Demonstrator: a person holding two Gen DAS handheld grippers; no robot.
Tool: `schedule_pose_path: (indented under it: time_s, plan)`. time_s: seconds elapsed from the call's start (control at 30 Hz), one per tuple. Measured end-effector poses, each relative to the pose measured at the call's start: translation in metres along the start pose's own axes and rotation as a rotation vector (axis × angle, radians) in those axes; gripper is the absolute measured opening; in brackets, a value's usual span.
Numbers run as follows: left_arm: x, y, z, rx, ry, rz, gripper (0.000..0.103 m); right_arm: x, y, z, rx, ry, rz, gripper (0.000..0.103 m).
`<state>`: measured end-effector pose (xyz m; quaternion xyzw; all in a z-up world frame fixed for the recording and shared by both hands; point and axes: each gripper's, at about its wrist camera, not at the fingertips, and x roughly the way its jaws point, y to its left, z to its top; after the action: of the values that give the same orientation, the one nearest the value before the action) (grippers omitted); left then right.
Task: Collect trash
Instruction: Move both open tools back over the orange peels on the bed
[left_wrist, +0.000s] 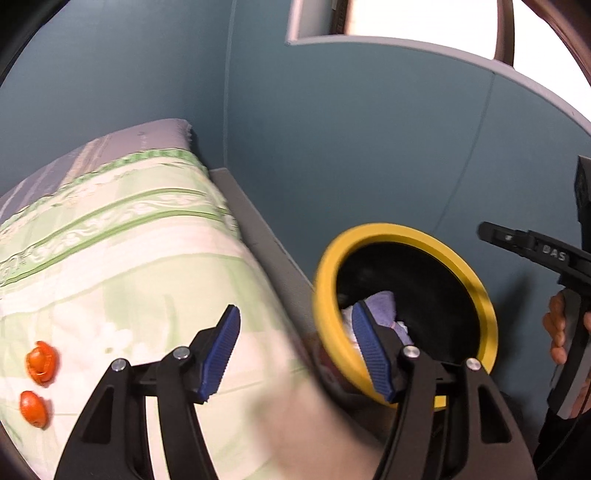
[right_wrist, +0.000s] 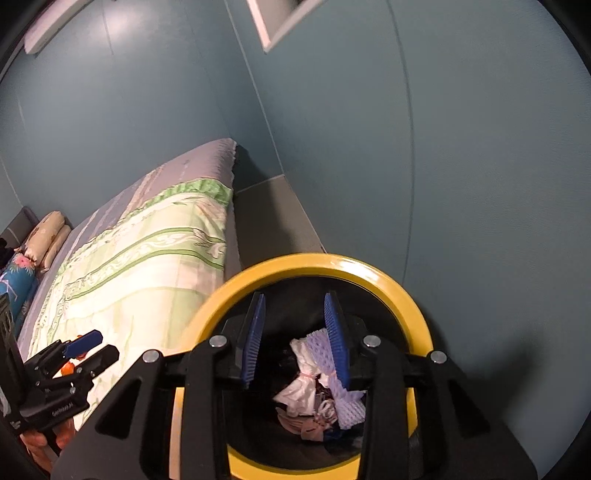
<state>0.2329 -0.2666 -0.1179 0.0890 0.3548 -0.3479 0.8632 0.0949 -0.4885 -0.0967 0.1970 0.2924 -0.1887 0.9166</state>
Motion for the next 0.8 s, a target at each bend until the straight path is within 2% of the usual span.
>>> schedule_pose_path:
  time_s: [0.23, 0.37, 0.5, 0.67, 0.8]
  plan:
    - [-0.036, 0.055, -0.003, -0.044, -0.039, 0.101, 0.063, -0.010, 0.047, 0.010, -0.071, -0.007, 0.080, 0.032]
    - [-0.057, 0.094, -0.011, -0.092, -0.053, 0.165, 0.066, -0.010, 0.087, 0.015, -0.122, 0.009, 0.162, 0.039]
    - [-0.074, 0.132, -0.022, -0.145, -0.056, 0.217, 0.067, -0.008, 0.133, 0.017, -0.194, 0.020, 0.210, 0.039]
    - [-0.100, 0.178, -0.050, -0.195, -0.046, 0.299, 0.070, 0.001, 0.189, 0.011, -0.276, 0.070, 0.282, 0.039]
    - [-0.113, 0.207, -0.072, -0.234, -0.032, 0.338, 0.070, 0.016, 0.235, 0.003, -0.323, 0.144, 0.346, 0.039]
